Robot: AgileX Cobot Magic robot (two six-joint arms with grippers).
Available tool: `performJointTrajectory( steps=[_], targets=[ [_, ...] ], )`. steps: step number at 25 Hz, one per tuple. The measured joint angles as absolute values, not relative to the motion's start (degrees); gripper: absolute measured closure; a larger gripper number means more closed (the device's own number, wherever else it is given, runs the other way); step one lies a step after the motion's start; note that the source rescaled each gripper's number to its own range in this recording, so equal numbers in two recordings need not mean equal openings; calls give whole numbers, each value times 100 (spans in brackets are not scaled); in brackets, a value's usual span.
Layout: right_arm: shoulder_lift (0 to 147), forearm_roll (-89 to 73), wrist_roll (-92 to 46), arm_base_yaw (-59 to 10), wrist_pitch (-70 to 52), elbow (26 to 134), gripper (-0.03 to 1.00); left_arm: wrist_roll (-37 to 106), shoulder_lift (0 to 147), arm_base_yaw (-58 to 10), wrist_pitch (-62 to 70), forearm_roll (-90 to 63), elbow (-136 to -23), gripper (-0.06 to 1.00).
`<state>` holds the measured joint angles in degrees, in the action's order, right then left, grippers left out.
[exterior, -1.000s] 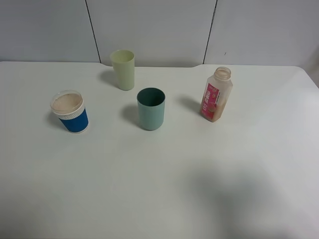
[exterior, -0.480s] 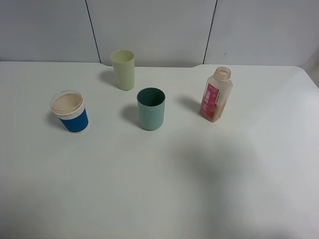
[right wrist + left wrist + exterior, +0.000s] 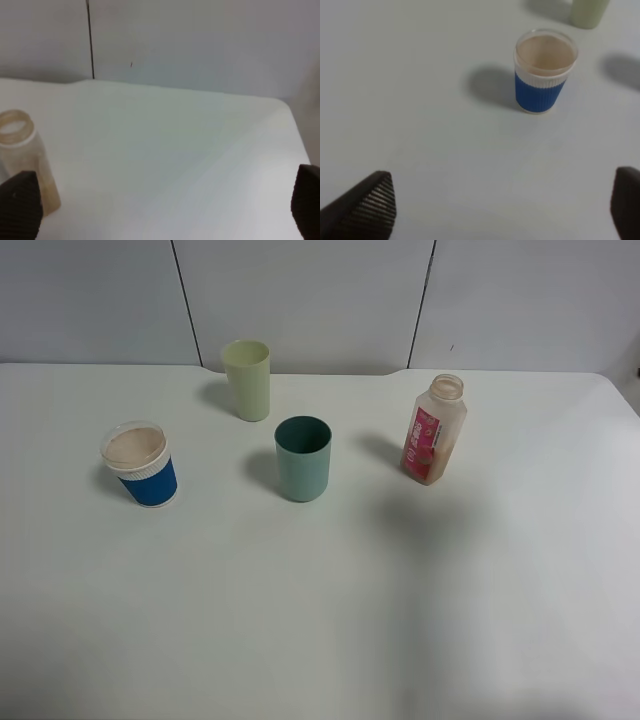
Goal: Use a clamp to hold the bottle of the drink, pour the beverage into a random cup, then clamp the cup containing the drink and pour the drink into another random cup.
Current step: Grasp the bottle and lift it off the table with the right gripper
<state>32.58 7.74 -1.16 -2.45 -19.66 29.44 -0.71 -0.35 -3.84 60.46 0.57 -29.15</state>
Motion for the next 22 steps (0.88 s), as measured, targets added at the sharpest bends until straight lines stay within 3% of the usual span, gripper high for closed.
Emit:
performJointTrajectory(
  steps=[22],
  targets=[
    [5385, 1009, -1144, -265, -984, 2925, -3, -71, -35, -384, 6046, 57, -2915, 37]
  ],
)
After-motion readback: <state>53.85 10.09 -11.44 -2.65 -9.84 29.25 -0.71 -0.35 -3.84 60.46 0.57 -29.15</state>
